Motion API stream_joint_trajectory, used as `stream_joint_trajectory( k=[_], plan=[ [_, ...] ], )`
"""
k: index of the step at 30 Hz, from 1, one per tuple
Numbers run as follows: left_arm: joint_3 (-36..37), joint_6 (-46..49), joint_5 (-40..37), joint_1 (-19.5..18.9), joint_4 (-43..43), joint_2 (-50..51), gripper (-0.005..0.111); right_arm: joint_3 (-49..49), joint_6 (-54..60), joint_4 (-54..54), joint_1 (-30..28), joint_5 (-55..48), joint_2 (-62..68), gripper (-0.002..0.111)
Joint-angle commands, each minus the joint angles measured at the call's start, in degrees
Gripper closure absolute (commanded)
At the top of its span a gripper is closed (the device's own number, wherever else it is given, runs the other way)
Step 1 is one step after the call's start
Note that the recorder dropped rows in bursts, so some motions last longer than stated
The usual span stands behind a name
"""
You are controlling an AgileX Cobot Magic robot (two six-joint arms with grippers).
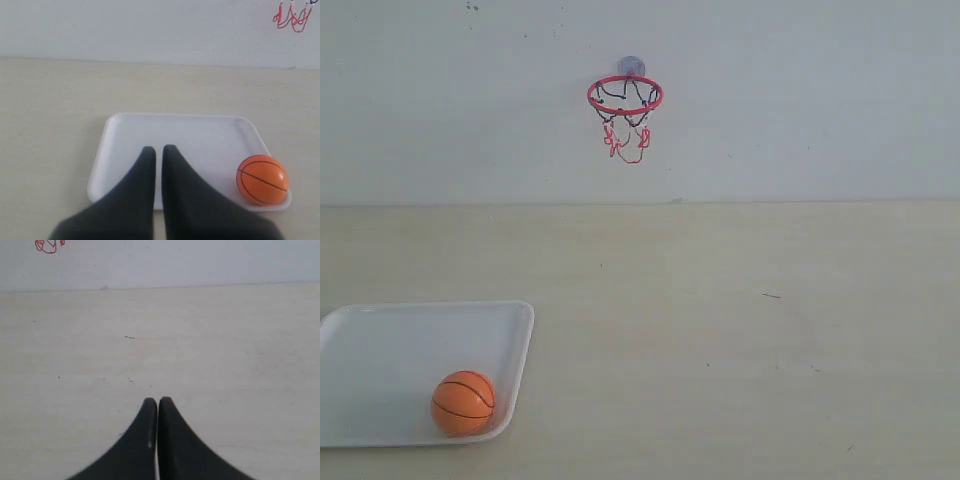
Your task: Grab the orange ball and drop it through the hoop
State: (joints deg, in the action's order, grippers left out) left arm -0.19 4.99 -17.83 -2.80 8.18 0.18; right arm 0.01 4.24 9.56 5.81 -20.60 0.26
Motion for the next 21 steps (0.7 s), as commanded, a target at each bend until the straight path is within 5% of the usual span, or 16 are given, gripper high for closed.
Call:
stream_joint_trajectory(
  k=[1, 15, 21],
  plan=[
    [0.2, -0.4, 0.3, -0.1, 0.4, -0.2, 0.103, 0.0, 0.0, -0.2, 0.0, 0.2, -0.3, 0.109],
    [0.2, -0.4, 0.3, -0.1, 0.4, -0.2, 0.103, 0.0, -0.3, -0.2, 0.0, 0.2, -0.3, 0.109],
    [0.2, 3.6, 6.4, -0.1, -0.3, -0.2, 0.103, 0.0, -0.5, -0.2, 0.0, 0.2, -0.3, 0.109]
  ],
)
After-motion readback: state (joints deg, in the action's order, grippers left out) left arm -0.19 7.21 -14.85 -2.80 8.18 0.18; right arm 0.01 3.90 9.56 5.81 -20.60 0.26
